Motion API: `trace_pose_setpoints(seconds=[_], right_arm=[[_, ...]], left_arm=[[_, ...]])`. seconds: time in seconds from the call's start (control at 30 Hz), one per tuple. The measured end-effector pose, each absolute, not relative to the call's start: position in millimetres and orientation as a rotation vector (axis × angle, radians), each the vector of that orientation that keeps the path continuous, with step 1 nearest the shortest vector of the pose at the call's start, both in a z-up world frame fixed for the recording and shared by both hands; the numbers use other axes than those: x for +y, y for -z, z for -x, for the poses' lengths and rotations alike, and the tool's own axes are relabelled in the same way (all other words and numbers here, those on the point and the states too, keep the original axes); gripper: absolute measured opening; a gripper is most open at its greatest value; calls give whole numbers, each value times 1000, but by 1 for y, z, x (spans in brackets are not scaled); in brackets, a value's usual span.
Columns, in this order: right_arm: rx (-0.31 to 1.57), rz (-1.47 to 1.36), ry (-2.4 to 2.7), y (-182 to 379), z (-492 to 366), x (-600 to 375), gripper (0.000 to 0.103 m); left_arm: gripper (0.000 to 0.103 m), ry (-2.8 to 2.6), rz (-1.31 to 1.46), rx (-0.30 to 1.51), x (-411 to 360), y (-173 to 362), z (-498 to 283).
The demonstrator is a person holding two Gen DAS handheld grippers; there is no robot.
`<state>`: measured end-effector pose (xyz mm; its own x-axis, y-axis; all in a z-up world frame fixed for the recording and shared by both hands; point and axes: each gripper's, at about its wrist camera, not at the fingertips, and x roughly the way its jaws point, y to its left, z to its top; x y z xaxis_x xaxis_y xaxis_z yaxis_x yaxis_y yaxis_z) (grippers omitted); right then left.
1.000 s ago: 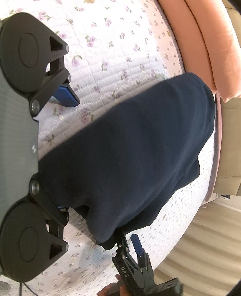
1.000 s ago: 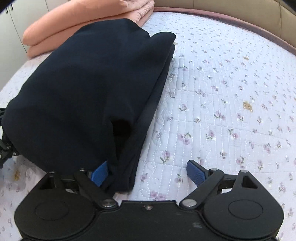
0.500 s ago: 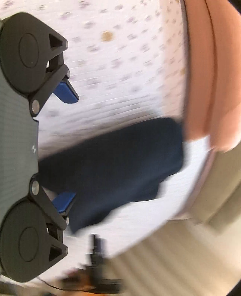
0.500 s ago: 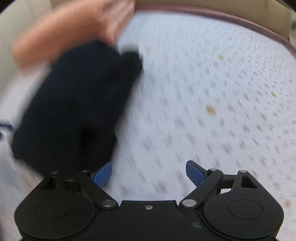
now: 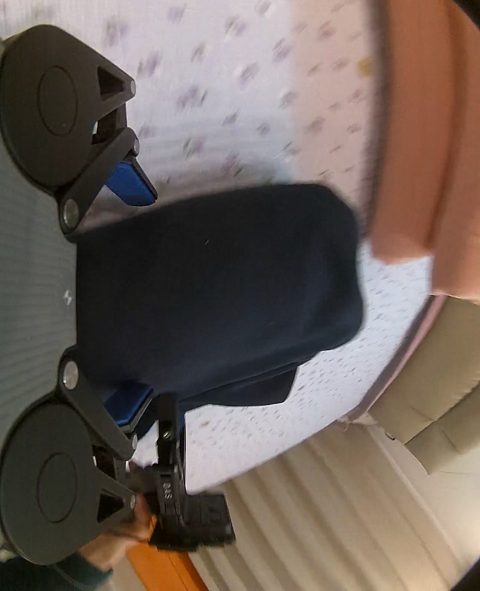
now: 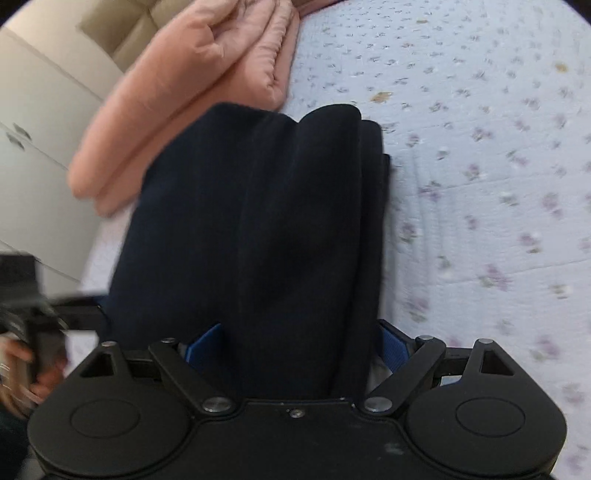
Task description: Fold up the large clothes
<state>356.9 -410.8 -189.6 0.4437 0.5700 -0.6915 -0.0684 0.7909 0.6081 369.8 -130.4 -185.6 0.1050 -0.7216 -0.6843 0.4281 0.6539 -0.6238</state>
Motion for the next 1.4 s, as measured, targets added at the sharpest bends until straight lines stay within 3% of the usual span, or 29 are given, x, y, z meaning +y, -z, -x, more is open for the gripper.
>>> trace_pose_setpoints(seconds=[0.13, 0.6, 0.63, 0.67, 0.7, 0.73, 0.93, 1.23, 1.4], right_arm=[[973, -653, -442, 203, -359, -419, 103], [915, -507, -579, 209, -364, -402, 103], [924, -521, -585, 207, -363, -406, 101], [927, -508, -596, 206, -362, -405, 89], [916, -482, -627, 204, -360, -403, 65], [905, -488, -655, 202, -357, -404, 61], [867, -619, -599, 200, -343, -411, 50], [797, -691, -591, 147, -314, -406, 48], [740, -682, -604, 116, -287, -388, 43]], left_arm=[[103, 896, 389, 1254, -135, 209, -384], [103, 966, 463, 1242, -142, 227, -398], [99, 958, 480, 1240, -139, 227, -400], [93, 947, 493, 1236, -136, 228, -402], [89, 936, 499, 1229, -133, 227, -404], [85, 936, 493, 1225, -132, 228, -404], [75, 927, 513, 1212, -125, 219, -400], [73, 933, 501, 1169, -105, 169, -381], [73, 925, 466, 1096, -87, 121, -354]])
